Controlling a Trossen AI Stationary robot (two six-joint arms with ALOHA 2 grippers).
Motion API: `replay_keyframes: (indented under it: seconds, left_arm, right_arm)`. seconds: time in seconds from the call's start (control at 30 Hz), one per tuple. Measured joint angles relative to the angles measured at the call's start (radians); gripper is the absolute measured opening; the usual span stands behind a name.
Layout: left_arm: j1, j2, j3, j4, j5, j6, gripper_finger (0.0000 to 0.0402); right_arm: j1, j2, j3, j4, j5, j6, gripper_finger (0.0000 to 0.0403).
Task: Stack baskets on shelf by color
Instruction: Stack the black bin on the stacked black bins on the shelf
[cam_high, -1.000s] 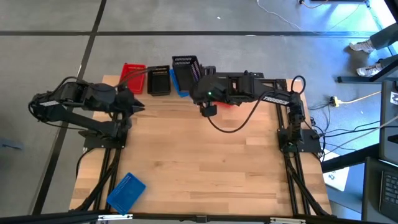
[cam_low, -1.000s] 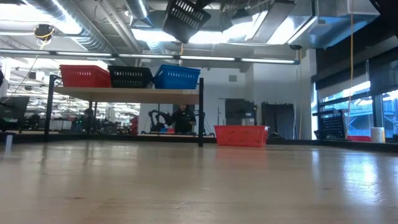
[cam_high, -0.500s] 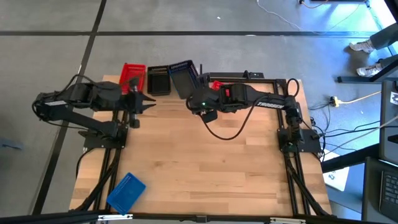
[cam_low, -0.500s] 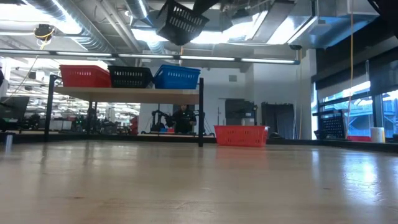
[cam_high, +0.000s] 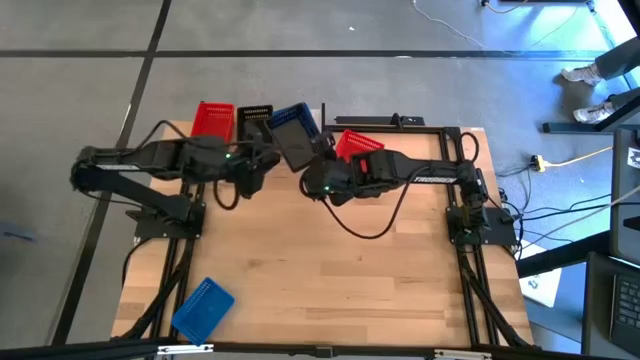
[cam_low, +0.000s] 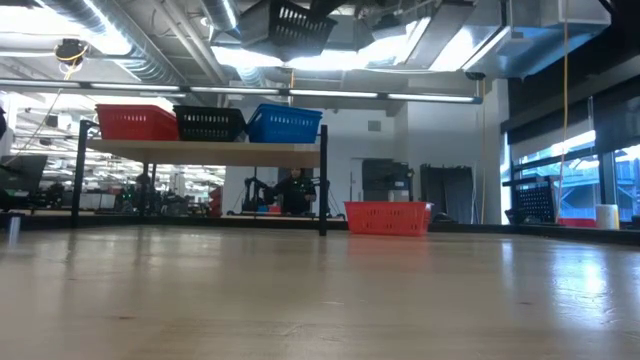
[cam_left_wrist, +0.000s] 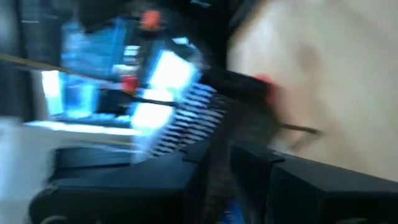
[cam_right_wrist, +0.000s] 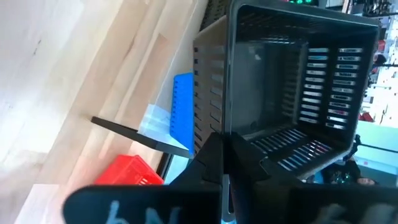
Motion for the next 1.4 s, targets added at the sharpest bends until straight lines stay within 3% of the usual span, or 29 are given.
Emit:
replay_keyframes:
  seconds: [0.17, 0.37, 0.53, 0.83, 1.4]
  left_arm:
    - [0.001, 0.030, 0.001, 0.092, -0.062, 0.086, 0.0053]
    - [0.021, 0.044, 0.000, 0.068, -0.063, 0.100, 0.0055]
    - [0.020, 0.043, 0.000, 0.061, -0.061, 0.074, 0.0055]
    - [0.041, 0.043, 0.000, -0.031, -0.063, 0.053, 0.0055]
    - [0.081, 0.043, 0.000, -0.030, -0.052, 0.108, 0.0055]
  right_arm:
    - [0.012, 0.000, 0.000, -0.002, 0.002, 0.000, 0.0000]
    - [0.012, 0.000, 0.000, -0.016, 0.017, 0.000, 0.0000]
    - [0.012, 0.000, 0.000, -0.035, 0.093, -0.003, 0.0000]
    - [0.012, 0.000, 0.000, -0.034, 0.095, -0.061, 0.0000]
    - [0.012, 0.000, 0.000, -0.034, 0.095, -0.101, 0.0000]
